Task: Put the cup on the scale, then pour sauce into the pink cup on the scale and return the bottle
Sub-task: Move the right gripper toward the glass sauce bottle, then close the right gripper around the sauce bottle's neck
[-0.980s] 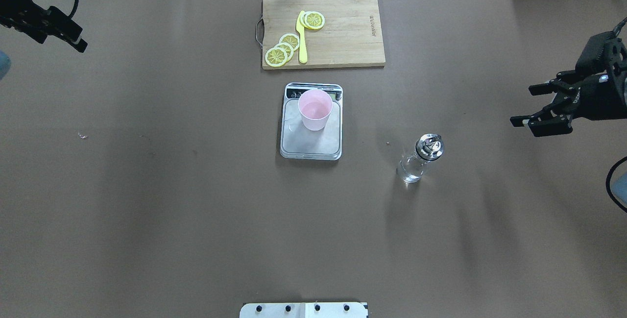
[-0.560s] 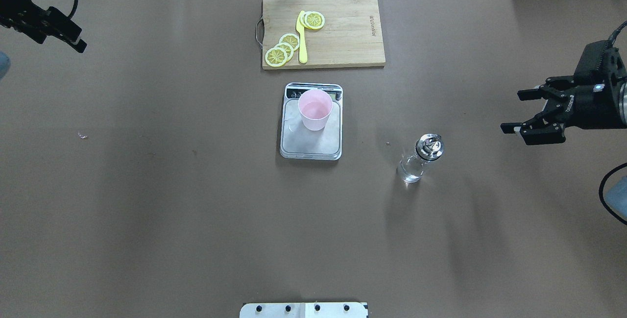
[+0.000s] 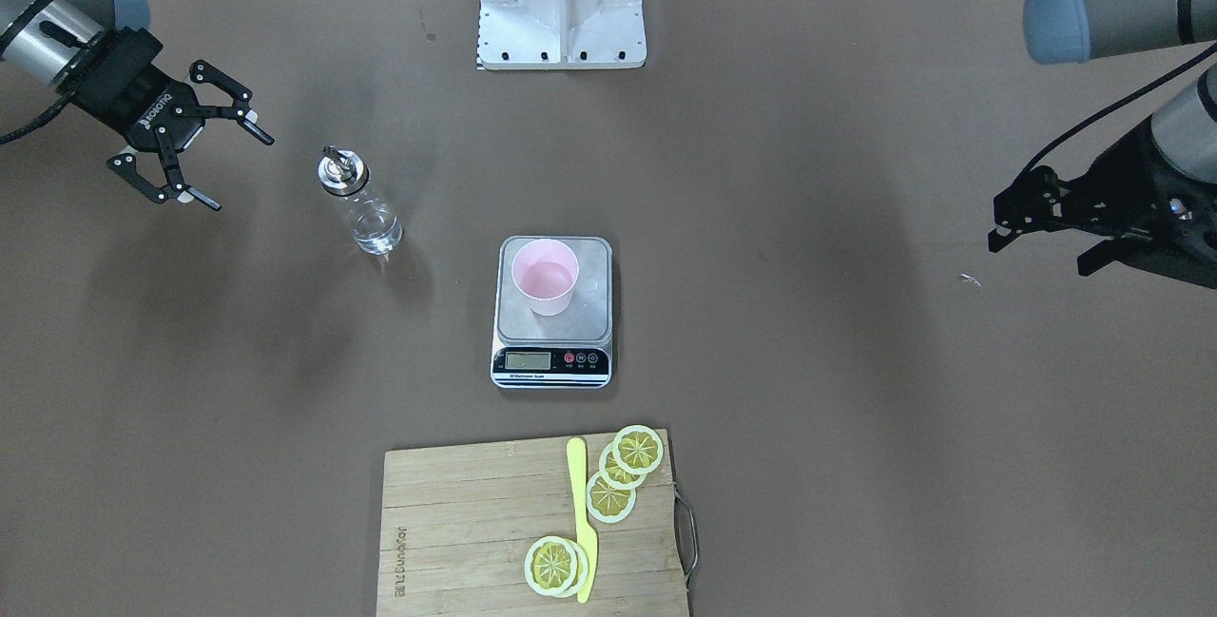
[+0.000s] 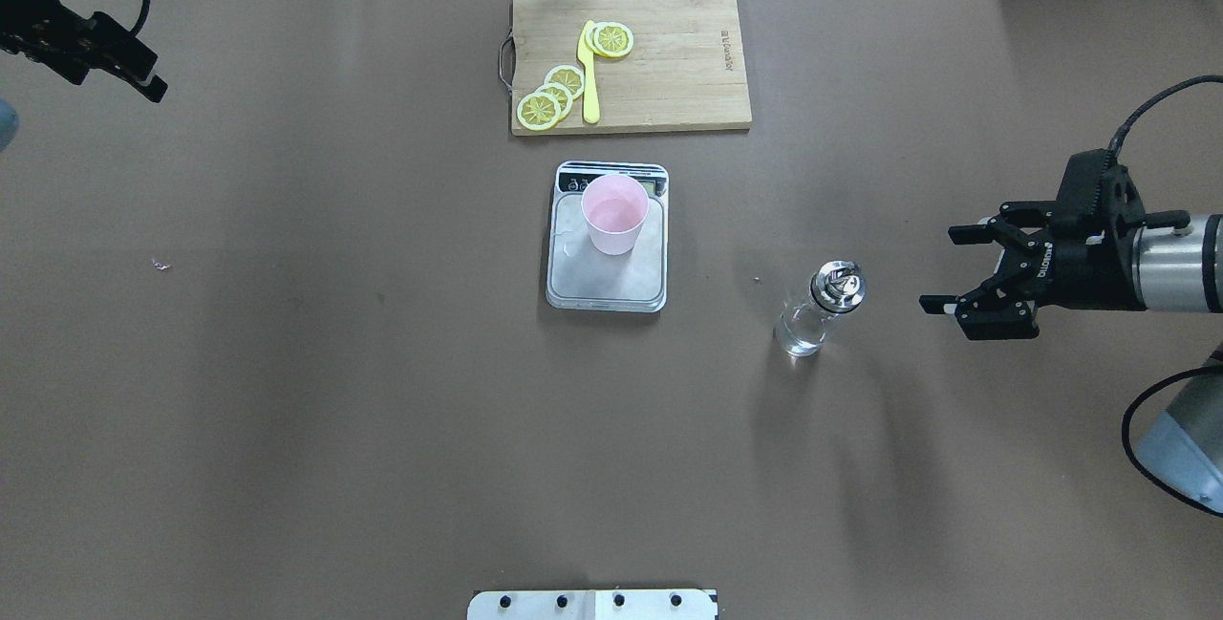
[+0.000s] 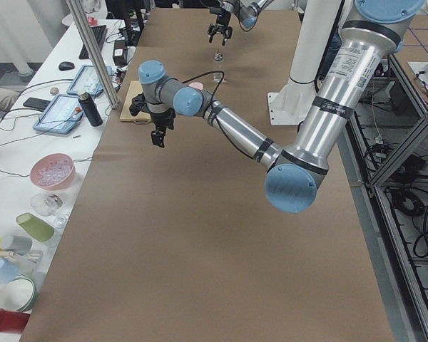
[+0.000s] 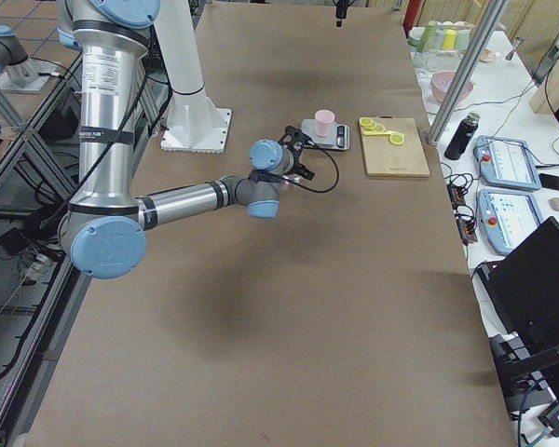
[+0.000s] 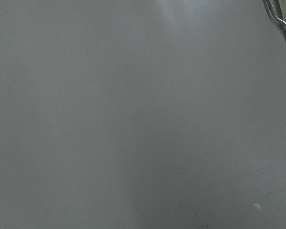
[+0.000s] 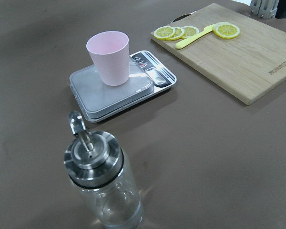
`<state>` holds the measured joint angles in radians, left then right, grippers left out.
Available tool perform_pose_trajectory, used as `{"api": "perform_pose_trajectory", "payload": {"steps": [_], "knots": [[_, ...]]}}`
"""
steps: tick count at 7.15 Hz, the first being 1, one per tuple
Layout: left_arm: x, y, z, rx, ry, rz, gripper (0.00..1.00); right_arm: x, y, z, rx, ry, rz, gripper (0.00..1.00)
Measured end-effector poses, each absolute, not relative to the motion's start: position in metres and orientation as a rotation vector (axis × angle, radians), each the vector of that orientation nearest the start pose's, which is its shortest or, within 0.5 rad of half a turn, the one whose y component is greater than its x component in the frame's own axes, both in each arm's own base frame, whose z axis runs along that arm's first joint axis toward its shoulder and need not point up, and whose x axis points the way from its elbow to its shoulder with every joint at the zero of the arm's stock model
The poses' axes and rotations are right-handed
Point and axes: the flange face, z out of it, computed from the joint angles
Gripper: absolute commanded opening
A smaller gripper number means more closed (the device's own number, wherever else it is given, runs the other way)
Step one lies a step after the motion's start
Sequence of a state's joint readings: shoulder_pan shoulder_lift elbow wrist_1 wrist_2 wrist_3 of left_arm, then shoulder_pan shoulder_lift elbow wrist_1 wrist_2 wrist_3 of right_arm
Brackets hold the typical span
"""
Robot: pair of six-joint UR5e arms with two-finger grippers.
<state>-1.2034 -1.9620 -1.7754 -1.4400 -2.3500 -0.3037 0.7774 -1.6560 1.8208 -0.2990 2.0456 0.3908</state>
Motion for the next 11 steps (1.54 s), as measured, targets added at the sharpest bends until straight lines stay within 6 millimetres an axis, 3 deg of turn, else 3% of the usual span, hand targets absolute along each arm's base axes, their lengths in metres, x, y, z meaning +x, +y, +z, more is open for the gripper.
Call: {"api": "perform_pose_trajectory", "payload": {"steps": [6, 11], "knots": [[0.157, -0.590, 0.354, 0.165, 0.868, 0.237, 0.98, -0.327, -0.334, 0.449, 1.005, -1.109, -0.682, 0.99], [0.154, -0.591, 0.354, 0.166, 0.866, 0.230, 0.98, -0.365, -0.332, 0.443, 1.053, -1.081, -0.656, 0.99]]}}
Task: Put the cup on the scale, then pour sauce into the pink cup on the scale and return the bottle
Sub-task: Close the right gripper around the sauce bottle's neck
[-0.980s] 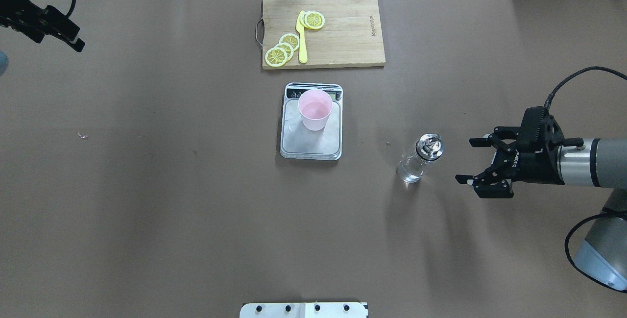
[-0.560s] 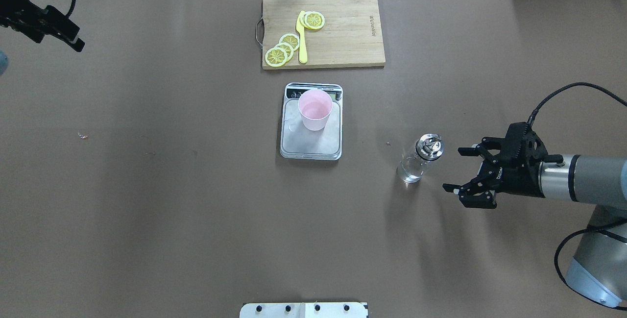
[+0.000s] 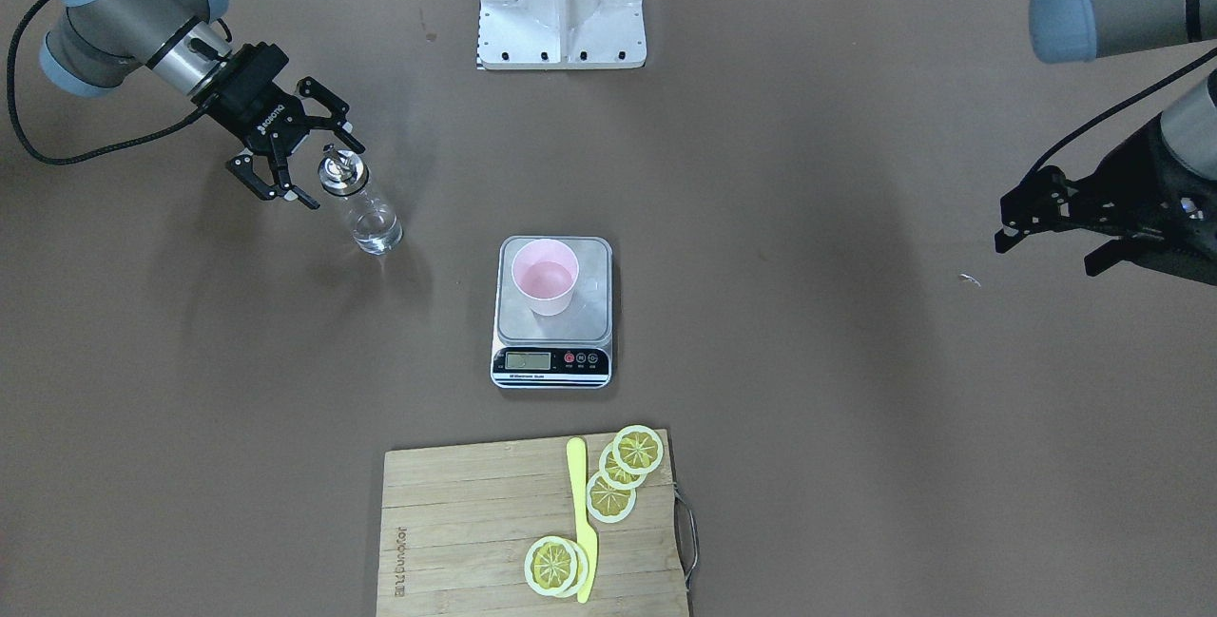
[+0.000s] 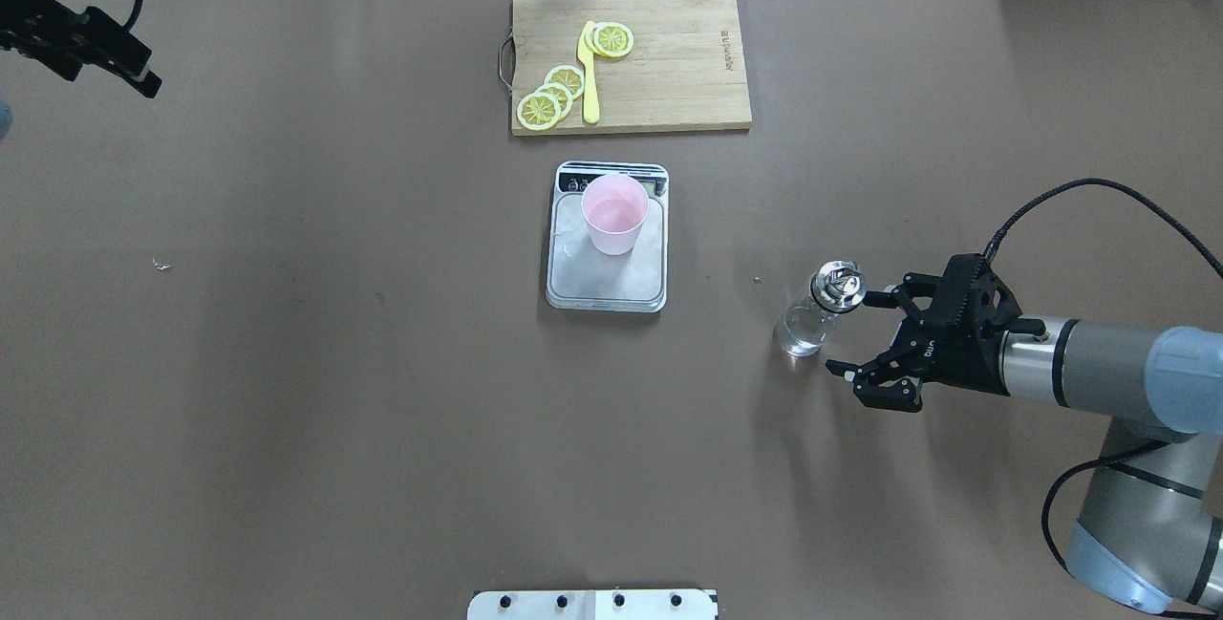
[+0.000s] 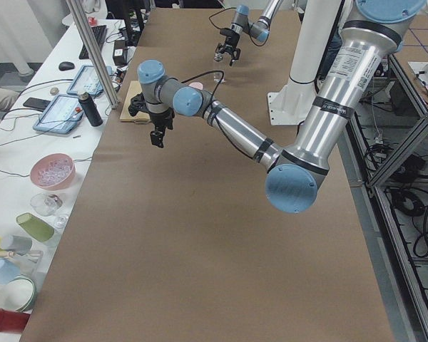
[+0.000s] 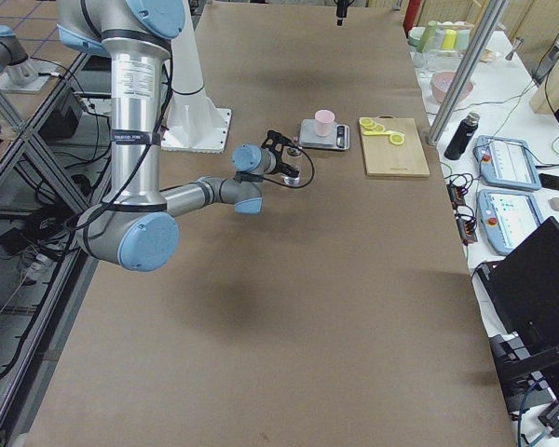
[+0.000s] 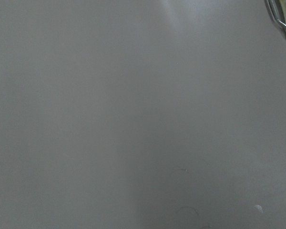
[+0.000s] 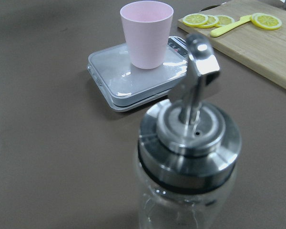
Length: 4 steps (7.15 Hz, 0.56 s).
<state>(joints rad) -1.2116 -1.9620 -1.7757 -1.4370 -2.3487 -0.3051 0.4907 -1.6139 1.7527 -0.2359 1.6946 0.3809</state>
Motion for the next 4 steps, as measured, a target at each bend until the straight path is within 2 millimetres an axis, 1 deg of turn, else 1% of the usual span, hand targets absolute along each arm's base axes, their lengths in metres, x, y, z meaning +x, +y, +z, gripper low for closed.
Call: {"api": "perform_pose_trajectory", "payload": {"steps": [4], "knots": [[0.1553, -0.5935, 0.3589, 0.157, 0.862, 0.227, 0.98, -0.3751, -0.3353, 0.4440, 1.068, -1.070, -0.635, 0.99]]}}
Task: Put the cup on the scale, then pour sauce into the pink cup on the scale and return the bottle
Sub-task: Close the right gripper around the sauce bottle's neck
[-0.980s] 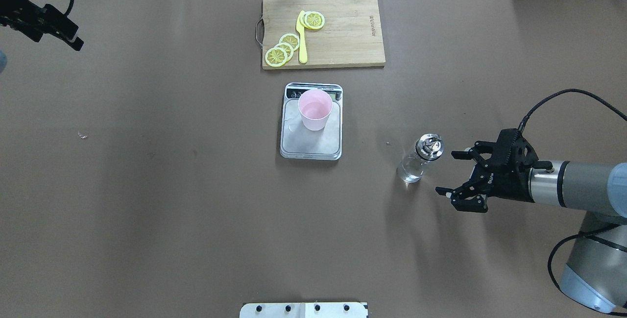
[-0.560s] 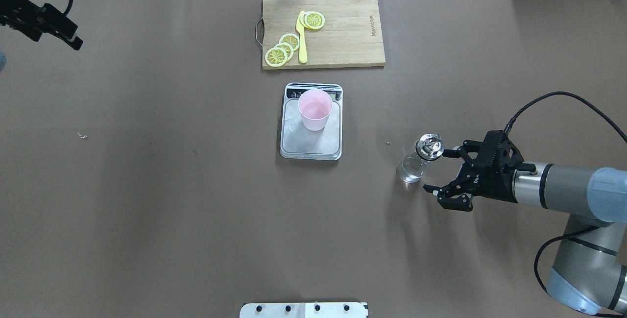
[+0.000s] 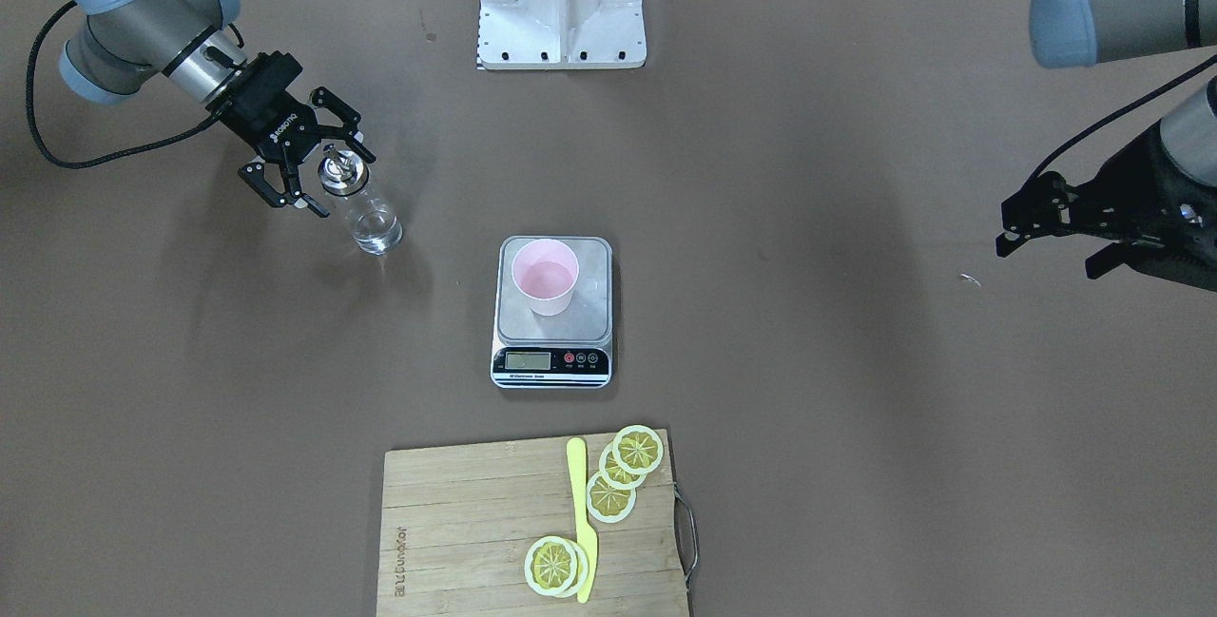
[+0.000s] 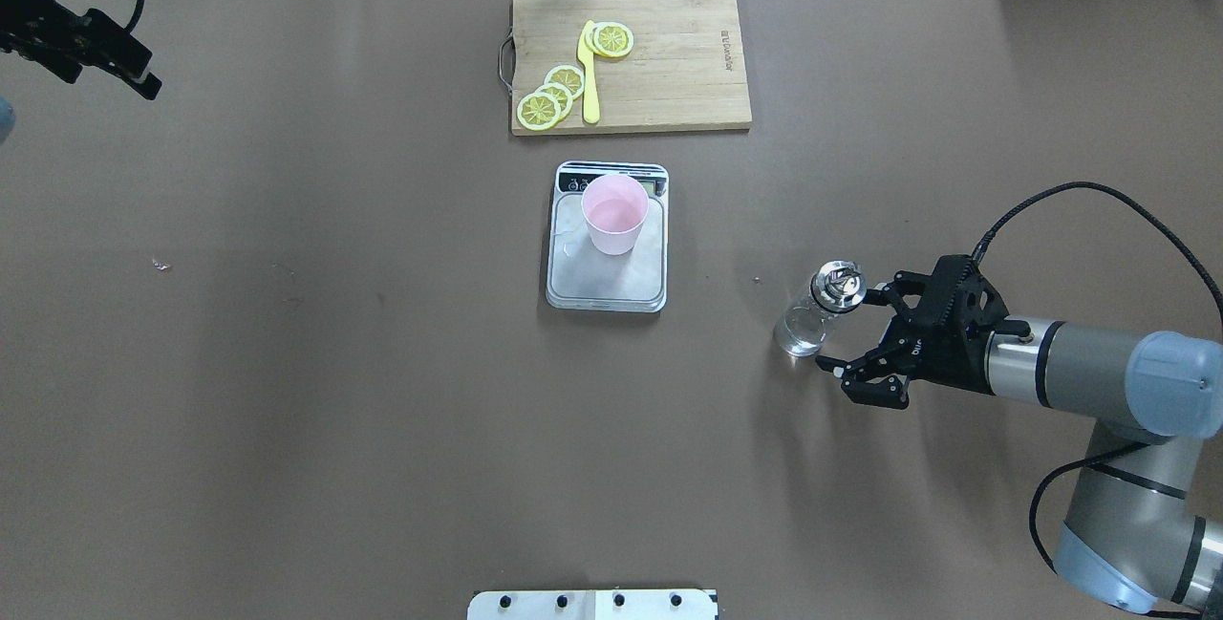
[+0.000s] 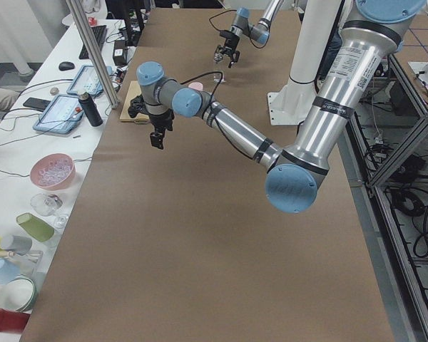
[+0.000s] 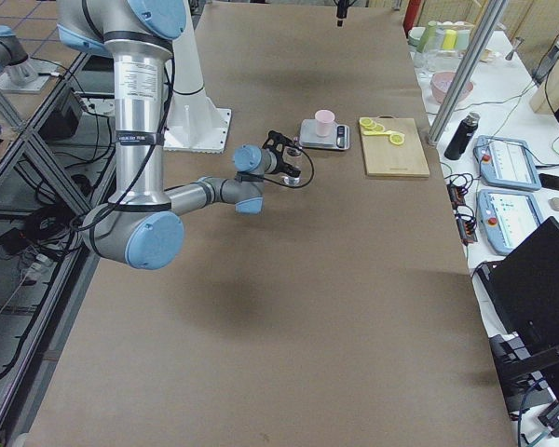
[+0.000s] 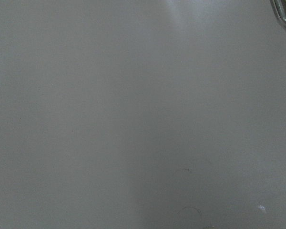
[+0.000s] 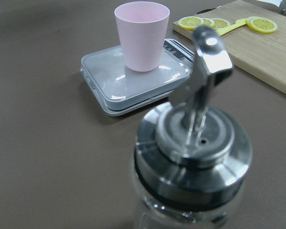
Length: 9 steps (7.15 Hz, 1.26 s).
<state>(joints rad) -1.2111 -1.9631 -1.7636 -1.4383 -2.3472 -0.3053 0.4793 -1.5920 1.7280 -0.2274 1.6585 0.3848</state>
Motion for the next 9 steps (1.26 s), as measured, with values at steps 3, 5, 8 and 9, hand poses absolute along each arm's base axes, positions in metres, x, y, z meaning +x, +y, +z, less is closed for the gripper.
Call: {"api": "perform_pose_trajectory", "payload": {"steps": [3, 5, 8, 9], "knots": [[0.154, -0.593, 0.356, 0.165, 0.865, 0.228, 0.98, -0.382, -0.339, 0.453, 1.084, -1.082, -0.627, 0.99], [0.150, -0.592, 0.352, 0.175, 0.864, 0.226, 0.98, -0.396, -0.348, 0.463, 1.105, -1.091, -0.608, 0.99], [0.148, -0.592, 0.351, 0.178, 0.864, 0.224, 0.98, -0.397, -0.353, 0.460, 1.113, -1.097, -0.548, 0.99], [0.148, -0.592, 0.351, 0.178, 0.864, 0.224, 0.98, -0.398, -0.352, 0.458, 1.111, -1.101, -0.521, 0.99]]}}
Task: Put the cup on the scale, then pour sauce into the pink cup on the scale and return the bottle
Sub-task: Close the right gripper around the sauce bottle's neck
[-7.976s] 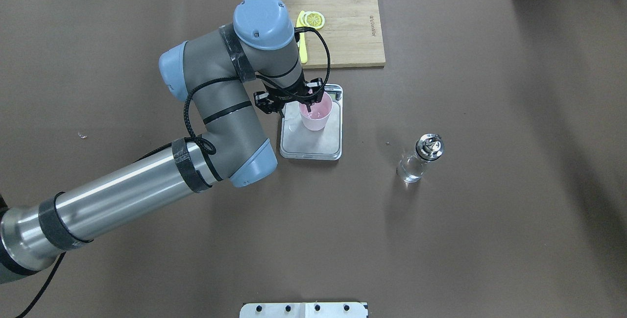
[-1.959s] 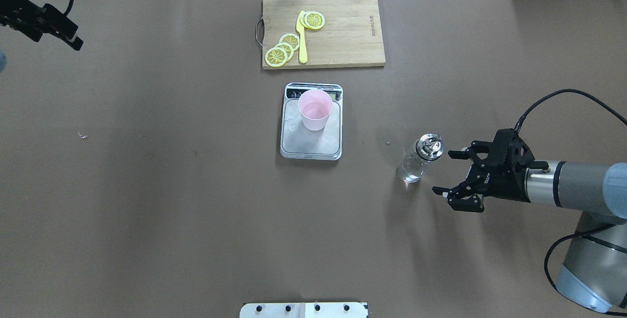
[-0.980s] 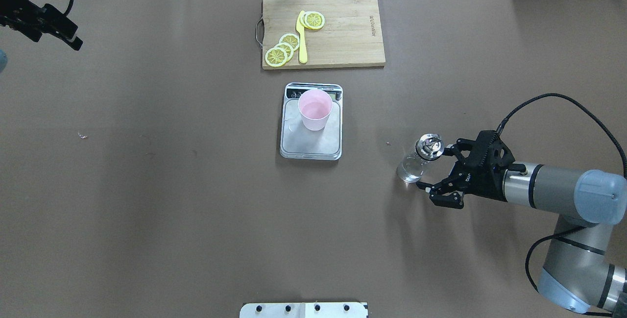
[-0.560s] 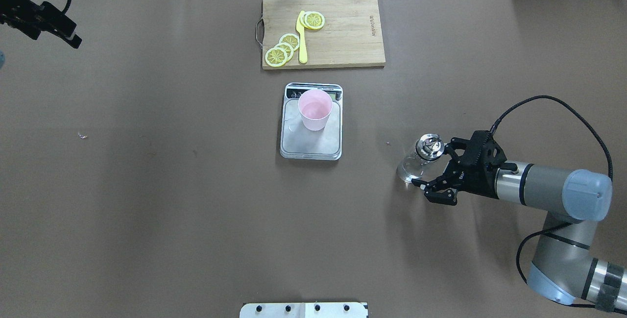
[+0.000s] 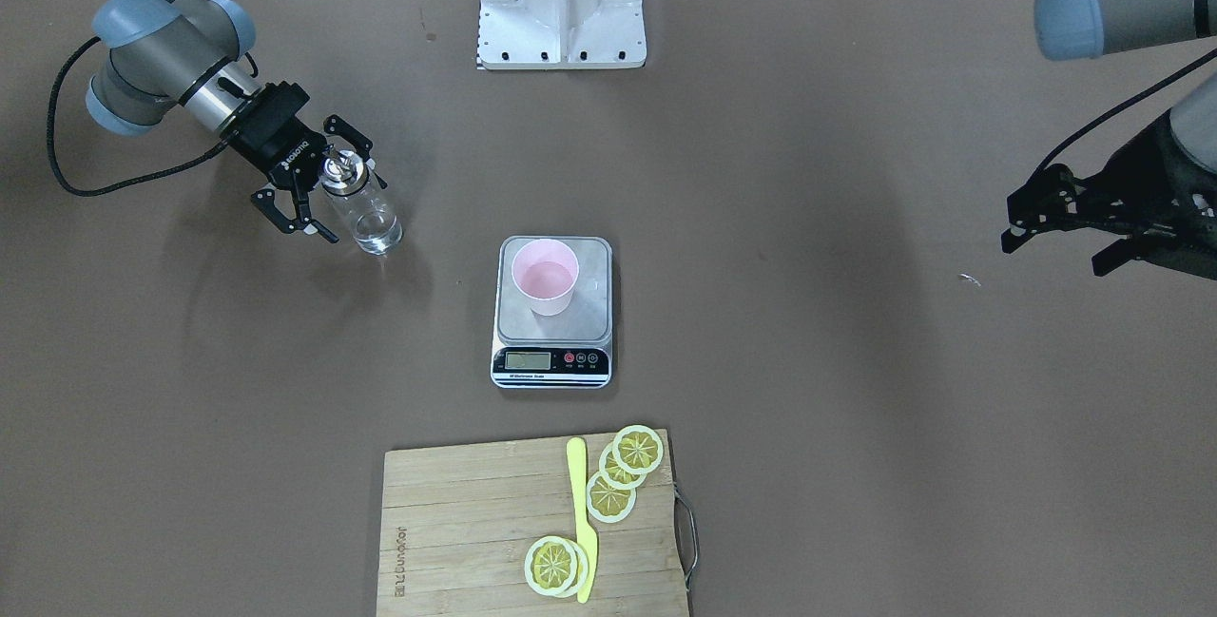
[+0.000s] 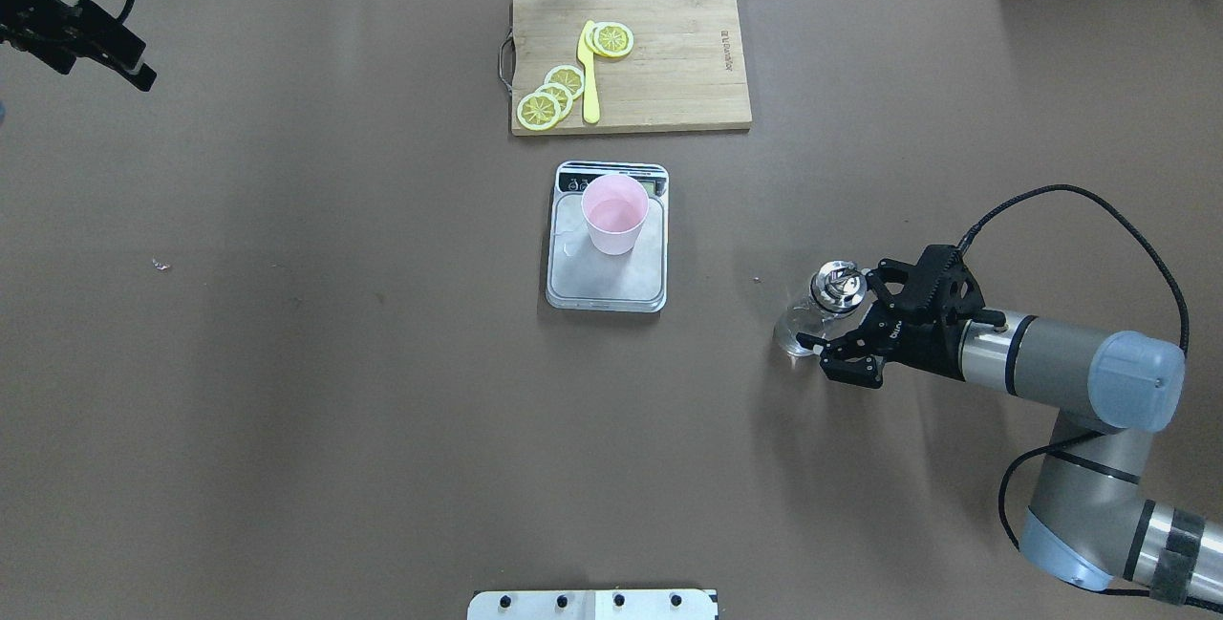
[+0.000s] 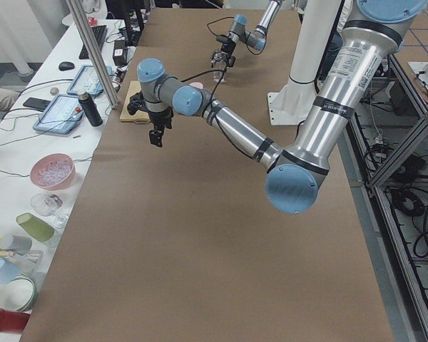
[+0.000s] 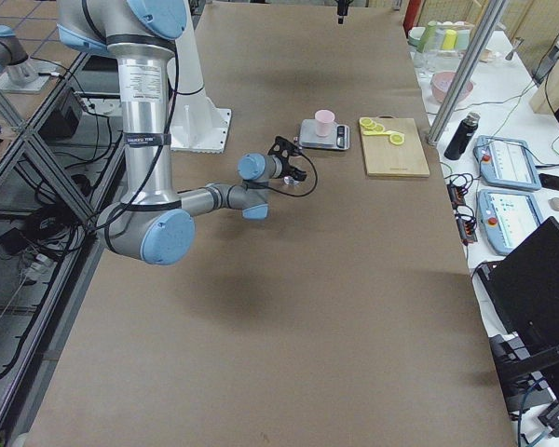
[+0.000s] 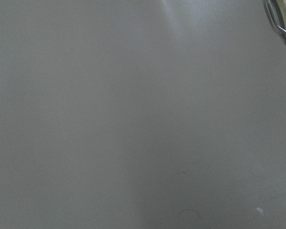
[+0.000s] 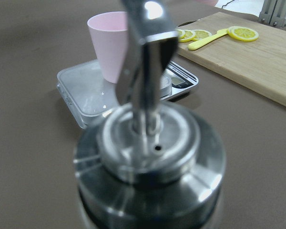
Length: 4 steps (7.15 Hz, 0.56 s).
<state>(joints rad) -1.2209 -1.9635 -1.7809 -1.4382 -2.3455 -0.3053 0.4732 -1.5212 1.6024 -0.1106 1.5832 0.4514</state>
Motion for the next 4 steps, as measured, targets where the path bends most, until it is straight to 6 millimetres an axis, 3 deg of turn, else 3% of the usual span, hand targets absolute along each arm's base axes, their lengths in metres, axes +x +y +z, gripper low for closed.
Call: {"api": "perform_pose_trajectory", "payload": {"steps": [4], "knots": [[0.148, -0.592, 0.352, 0.176, 0.864, 0.222, 0.98, -0.411, -0.332, 0.443, 1.131, -1.119, -0.480, 0.99]]}}
